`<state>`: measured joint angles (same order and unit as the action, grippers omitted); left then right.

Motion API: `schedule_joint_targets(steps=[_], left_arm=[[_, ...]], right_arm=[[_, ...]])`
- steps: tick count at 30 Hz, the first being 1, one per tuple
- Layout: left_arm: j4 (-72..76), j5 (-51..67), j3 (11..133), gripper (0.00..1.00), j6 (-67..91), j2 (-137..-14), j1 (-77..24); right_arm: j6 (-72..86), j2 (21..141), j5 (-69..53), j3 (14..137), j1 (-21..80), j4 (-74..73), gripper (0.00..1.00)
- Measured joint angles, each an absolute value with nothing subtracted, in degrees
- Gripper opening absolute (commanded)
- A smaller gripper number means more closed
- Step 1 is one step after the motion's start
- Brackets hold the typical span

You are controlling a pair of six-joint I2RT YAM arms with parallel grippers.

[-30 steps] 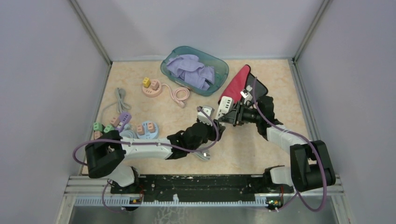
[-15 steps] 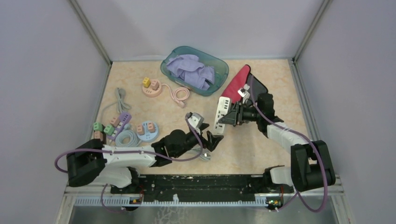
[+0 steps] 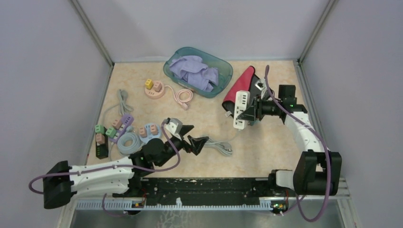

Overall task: Pull the plug off the socket
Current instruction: Place the socket at the corner of the board.

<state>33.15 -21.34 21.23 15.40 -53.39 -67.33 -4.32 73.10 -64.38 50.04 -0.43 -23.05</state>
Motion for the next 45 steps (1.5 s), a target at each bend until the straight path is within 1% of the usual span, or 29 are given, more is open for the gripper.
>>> schedule_joint_targets(steps=[7, 11, 17, 21, 26, 33, 38, 45], left_arm=[[26.89, -23.9, 18.79, 1.0, 15.31, -44.05, -67.07], [24.8, -24.64, 18.22, 1.0, 15.35, -41.82, -67.0], [23.33, -25.02, 16.86, 1.0, 15.59, -40.8, -67.0], [23.18, -25.02, 15.57, 1.0, 15.79, -40.14, -66.98], [22.96, -24.99, 15.44, 1.0, 15.77, -39.59, -66.98], [22.2, -25.04, 15.09, 1.0, 15.75, -37.23, -66.98], [21.54, -25.19, 14.83, 1.0, 15.75, -36.29, -66.98], [20.93, -25.43, 14.79, 1.0, 15.79, -35.88, -66.98]], right_arm=[[-16.6, 66.72, -62.46, 53.34, -7.35, -39.09, 0.0], [-22.48, 66.08, -57.71, 60.25, -8.99, -47.62, 0.0], [-33.98, 70.67, -51.31, 72.6, -14.2, -62.26, 0.0], [-38.98, 74.87, -45.54, 76.93, -16.01, -68.53, 0.0], [-39.92, 79.22, -39.22, 80.14, -16.08, -70.15, 0.0], [-37.52, 89.6, -28.42, 89.21, -16.32, -66.89, 0.0], [-35.77, 101.71, -24.6, 98.28, -16.32, -64.51, 0.0], [-31.88, 122.23, -21.63, 115.63, -16.29, -64.36, 0.0]])
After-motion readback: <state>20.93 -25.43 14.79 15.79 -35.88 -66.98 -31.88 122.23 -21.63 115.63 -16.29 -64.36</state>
